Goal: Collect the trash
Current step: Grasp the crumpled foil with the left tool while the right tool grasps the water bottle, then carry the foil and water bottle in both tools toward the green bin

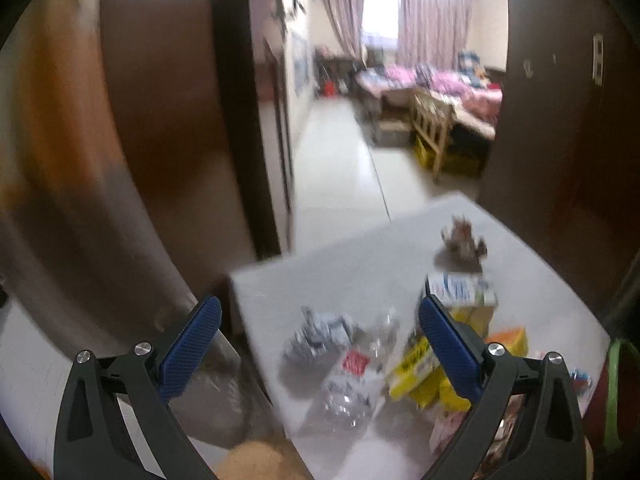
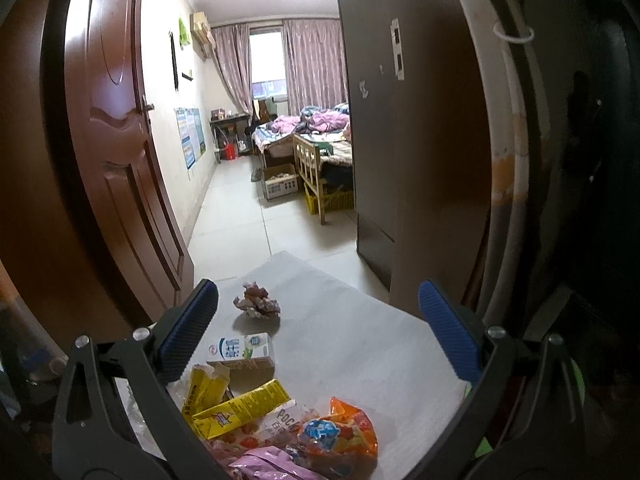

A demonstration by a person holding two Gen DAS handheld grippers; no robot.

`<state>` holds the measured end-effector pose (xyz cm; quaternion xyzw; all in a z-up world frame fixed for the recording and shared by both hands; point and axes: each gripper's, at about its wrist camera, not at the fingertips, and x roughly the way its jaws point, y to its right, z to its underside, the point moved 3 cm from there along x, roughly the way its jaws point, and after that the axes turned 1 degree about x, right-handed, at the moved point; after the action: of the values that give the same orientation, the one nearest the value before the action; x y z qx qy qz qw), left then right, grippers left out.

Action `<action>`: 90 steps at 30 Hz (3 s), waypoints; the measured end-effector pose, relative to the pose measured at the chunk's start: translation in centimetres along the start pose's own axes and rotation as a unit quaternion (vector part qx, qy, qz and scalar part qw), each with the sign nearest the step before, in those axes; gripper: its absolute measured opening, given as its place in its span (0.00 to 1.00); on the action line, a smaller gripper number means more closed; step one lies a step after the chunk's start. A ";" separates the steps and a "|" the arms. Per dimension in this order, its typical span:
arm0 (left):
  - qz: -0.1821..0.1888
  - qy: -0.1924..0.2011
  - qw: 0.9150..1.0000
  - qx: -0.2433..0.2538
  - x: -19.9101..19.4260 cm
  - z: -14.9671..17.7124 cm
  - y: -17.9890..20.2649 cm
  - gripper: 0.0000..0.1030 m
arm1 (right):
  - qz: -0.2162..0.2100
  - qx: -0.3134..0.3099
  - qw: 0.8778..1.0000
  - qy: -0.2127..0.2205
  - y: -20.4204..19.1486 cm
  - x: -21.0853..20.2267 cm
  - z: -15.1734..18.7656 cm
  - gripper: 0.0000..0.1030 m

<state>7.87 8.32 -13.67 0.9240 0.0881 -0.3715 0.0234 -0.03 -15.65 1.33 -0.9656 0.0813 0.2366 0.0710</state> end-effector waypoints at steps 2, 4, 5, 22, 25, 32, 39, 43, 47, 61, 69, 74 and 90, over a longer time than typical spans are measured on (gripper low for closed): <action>0.008 -0.029 1.000 0.001 2.0 0.9 -0.1 0.91 | -0.001 -0.001 1.000 -0.011 0.0 0.7 0.4 0.97; 0.020 -0.060 0.998 0.015 3.9 1.9 0.2 0.90 | -0.002 -0.004 1.000 -0.023 -0.1 1.4 0.8 0.97; 0.019 -0.073 0.997 0.021 4.9 2.4 0.4 0.84 | -0.002 -0.006 1.000 -0.028 -0.3 1.6 1.0 0.97; 0.079 -0.185 0.979 -0.036 13.3 3.7 -1.4 0.55 | -0.054 -0.045 0.987 -0.143 -5.2 6.5 5.2 0.97; 0.097 -0.194 0.975 -0.056 14.4 4.0 -1.8 0.54 | -0.063 -0.058 0.984 -0.155 -6.5 6.6 6.1 0.97; 0.108 -0.181 0.976 -0.051 13.9 3.8 -1.1 0.45 | -0.134 -0.039 0.961 -0.239 -10.3 7.5 9.0 0.97; 0.083 -0.081 0.993 -0.033 7.4 0.1 -3.2 0.44 | -0.202 -0.072 0.925 -0.314 -15.4 8.2 12.5 0.97; 0.079 -0.032 0.996 -0.012 3.4 -2.4 -4.0 0.44 | -0.232 -0.085 0.899 -0.362 -18.7 9.6 15.0 0.93; 0.089 -0.001 0.996 -0.016 0.9 -4.1 -4.6 0.44 | -0.244 -0.071 0.876 -0.409 -21.1 11.5 17.1 0.78; 0.104 0.016 0.994 -0.041 -1.1 -4.3 -5.6 0.45 | -0.198 -0.044 0.856 -0.475 -24.3 16.4 21.3 0.54; 0.112 0.027 0.992 -0.042 -2.5 -4.7 -4.3 0.45 | -0.278 0.047 0.872 -0.400 -19.2 12.4 13.5 0.34; 0.139 0.022 0.989 -0.051 -3.3 -4.4 -3.0 0.45 | -0.307 0.085 0.881 -0.351 -13.9 10.1 9.0 0.07; 0.107 -0.014 0.993 -0.055 -1.9 -2.4 -2.3 0.45 | -0.285 -0.209 0.850 -0.390 -17.1 6.9 16.2 0.60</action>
<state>7.77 10.61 -10.56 0.9203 0.0085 -0.3739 0.1150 2.02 3.06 -14.41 -0.7665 -0.2833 0.5749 -0.0418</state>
